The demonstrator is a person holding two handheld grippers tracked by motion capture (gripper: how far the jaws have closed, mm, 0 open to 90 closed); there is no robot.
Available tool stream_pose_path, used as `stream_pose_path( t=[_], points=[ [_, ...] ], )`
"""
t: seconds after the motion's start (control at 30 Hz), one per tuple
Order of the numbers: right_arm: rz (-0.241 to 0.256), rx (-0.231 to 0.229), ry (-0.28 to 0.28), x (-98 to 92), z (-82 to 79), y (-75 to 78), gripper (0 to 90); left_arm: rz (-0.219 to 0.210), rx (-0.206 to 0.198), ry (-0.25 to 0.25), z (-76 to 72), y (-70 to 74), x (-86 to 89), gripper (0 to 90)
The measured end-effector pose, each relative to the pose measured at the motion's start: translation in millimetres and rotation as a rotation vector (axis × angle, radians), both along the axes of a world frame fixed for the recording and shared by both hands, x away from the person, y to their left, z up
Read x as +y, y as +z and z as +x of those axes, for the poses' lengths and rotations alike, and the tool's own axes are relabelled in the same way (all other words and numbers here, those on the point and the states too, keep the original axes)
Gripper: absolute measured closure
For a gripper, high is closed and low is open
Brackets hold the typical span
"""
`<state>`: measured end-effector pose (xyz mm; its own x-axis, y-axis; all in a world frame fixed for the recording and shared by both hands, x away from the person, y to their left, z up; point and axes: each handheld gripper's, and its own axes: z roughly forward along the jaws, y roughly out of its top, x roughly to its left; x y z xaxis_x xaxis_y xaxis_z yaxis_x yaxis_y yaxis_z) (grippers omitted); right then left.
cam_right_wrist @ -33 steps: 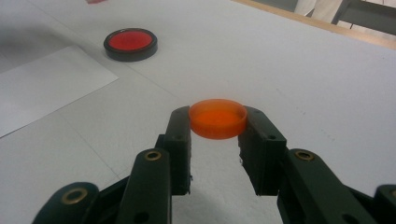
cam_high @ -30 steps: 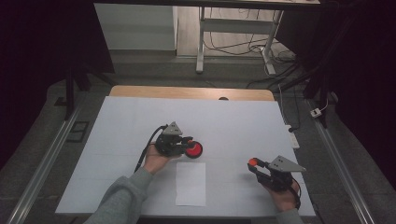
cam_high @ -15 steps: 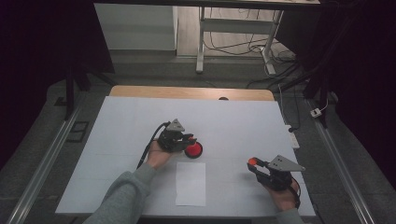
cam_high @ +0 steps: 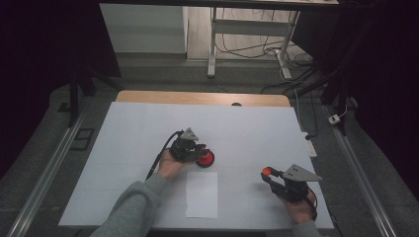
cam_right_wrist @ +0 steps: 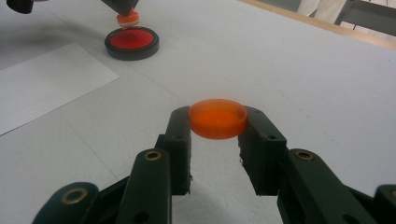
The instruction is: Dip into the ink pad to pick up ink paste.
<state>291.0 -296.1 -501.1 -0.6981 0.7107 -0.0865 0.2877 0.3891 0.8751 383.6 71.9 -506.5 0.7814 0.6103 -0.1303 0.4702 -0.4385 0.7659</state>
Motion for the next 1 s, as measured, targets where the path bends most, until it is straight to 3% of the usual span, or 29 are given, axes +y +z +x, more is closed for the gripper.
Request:
stream_pose_path(
  t=[0.47, 1.0],
  points=[
    [-0.001, 0.000, 0.000, 0.4, -0.2, -0.7, 64.4, 0.035, 0.005, -0.008, 1.6, -5.2, -2.3, 72.3],
    [-0.002, -0.003, -0.005, -0.7, -1.3, 0.6, 64.4, 0.046, 0.019, -0.016, 3.0, -11.1, -4.6, 72.3]
  ],
)
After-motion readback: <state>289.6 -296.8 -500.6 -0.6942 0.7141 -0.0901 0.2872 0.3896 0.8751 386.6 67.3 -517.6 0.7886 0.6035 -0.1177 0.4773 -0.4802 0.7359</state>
